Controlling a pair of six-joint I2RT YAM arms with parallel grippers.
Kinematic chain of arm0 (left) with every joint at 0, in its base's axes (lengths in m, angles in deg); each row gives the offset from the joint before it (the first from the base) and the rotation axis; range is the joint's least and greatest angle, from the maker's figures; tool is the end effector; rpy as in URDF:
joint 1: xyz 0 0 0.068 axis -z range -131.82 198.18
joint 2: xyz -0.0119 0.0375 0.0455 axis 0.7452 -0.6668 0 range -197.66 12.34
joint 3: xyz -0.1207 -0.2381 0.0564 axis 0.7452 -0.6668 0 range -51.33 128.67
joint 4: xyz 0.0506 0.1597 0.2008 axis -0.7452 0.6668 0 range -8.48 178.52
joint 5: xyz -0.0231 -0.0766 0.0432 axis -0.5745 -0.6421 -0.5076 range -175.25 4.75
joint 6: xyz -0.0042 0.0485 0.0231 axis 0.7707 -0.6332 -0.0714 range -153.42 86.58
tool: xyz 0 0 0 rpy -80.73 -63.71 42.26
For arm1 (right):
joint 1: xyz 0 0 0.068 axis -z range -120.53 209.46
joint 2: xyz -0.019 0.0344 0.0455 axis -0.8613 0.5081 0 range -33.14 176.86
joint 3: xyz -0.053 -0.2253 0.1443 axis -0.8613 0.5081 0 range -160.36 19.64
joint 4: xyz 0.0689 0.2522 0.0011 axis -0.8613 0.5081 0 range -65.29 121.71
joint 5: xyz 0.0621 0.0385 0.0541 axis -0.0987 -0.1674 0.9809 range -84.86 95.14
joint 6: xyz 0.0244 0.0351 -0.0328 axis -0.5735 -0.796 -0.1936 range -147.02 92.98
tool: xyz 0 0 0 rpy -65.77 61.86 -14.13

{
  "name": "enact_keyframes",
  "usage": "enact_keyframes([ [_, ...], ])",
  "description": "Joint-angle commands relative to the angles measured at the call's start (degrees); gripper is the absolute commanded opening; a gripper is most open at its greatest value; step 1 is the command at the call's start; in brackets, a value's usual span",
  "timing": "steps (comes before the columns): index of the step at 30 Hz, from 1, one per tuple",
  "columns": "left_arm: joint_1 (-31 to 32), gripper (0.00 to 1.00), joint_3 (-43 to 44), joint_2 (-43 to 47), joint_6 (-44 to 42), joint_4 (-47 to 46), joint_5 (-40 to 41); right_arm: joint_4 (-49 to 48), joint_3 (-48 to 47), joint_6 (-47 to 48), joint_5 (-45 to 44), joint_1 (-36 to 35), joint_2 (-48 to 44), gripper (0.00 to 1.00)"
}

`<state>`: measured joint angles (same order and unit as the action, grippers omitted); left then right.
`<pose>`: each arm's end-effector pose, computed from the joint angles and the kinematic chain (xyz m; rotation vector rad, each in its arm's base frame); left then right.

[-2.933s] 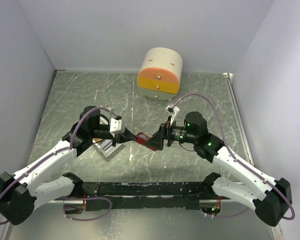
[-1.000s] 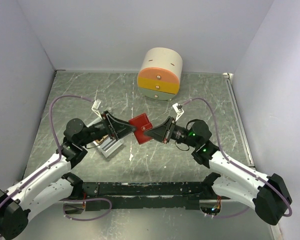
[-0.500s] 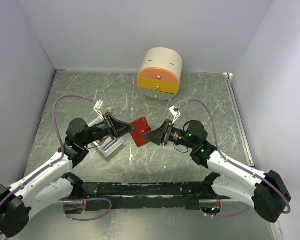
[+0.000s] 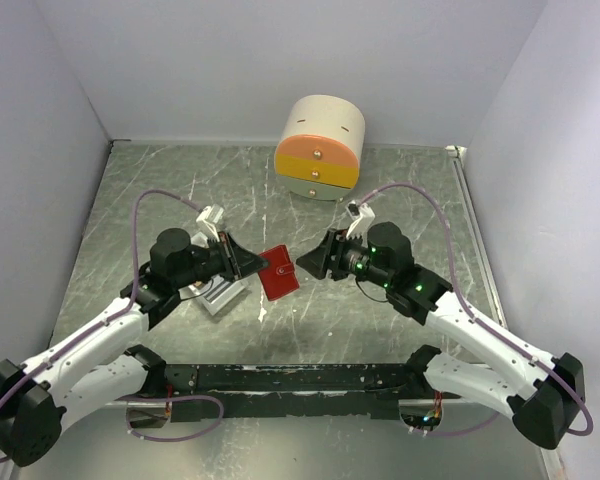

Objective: Put the credit cards into the card holder
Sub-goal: Open the card holder at the center of the board.

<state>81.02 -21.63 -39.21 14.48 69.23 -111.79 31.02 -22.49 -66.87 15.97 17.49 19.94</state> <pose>0.1678 -0.1273 0.2672 0.1275 1.9448 -1.3899 0.1572 0.1503 0.3045 -0.1794 2.0285 1.1253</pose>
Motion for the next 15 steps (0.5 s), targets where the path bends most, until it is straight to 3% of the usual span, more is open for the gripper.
enact_keyframes([
  [1, 0.3, 0.07, 2.7, -3.3, -2.5, 4.2, 1.3, 6.1, -0.7, 0.9, -3.7, -2.2, 1.0, 0.49],
  [15, 0.5, 0.07, 2.0, -5.4, 0.4, 2.6, 0.2, 11.5, -8.8, -4.1, -16.6, -13.5, 13.9, 0.43],
])
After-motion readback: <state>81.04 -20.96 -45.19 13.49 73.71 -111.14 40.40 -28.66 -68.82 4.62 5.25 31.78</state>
